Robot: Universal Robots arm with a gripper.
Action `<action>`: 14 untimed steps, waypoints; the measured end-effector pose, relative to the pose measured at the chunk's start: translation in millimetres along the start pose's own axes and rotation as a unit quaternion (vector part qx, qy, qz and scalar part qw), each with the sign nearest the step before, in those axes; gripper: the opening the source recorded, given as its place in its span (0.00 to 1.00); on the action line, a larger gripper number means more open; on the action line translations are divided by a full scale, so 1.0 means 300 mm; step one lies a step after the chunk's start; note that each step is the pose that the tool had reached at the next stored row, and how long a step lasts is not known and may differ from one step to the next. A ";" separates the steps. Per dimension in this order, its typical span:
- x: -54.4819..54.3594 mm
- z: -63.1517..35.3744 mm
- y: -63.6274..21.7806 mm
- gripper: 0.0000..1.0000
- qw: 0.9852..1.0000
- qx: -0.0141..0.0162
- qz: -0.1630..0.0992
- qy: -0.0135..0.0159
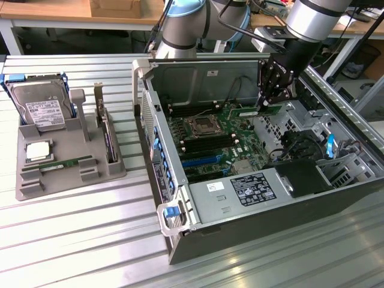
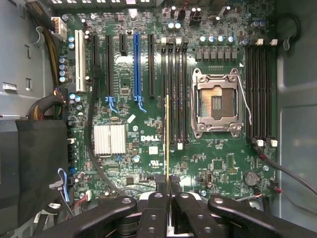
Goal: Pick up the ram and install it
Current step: 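Insert the ram into the slot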
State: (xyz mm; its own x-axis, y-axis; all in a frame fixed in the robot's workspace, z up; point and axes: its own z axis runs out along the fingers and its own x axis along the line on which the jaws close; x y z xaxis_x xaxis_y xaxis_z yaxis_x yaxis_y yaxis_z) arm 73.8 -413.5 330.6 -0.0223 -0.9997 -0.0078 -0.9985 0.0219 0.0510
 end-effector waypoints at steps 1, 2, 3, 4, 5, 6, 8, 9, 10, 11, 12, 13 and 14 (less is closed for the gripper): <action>0.000 0.001 0.000 0.12 1.000 0.000 0.000 0.000; 0.000 0.002 0.000 0.12 1.000 0.000 0.000 0.000; 0.000 0.003 0.000 0.12 1.000 0.000 0.000 0.000; 0.000 0.004 0.000 0.12 1.000 0.000 0.000 0.000; 0.000 0.005 0.000 0.12 1.000 0.000 0.000 0.000; 0.000 0.006 0.000 0.12 1.000 0.000 0.000 0.000; 0.000 0.008 0.000 0.12 1.000 0.000 0.000 0.000; 0.000 0.009 0.000 0.12 1.000 0.000 0.000 0.000; 0.000 0.010 0.000 0.12 1.000 0.000 0.000 0.000; 0.000 0.011 -0.001 0.12 1.000 0.000 0.000 0.000; 0.000 0.013 -0.001 0.12 1.000 0.000 0.000 0.000; 0.000 0.014 -0.001 0.12 1.000 0.000 0.000 0.000; 0.000 0.015 -0.001 0.12 1.000 0.000 0.000 0.000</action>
State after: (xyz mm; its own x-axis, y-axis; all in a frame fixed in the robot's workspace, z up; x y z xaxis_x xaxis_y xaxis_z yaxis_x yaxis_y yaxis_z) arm 73.8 -413.4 326.1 -0.0223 -0.9997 -0.0078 -0.9985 0.0219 0.0510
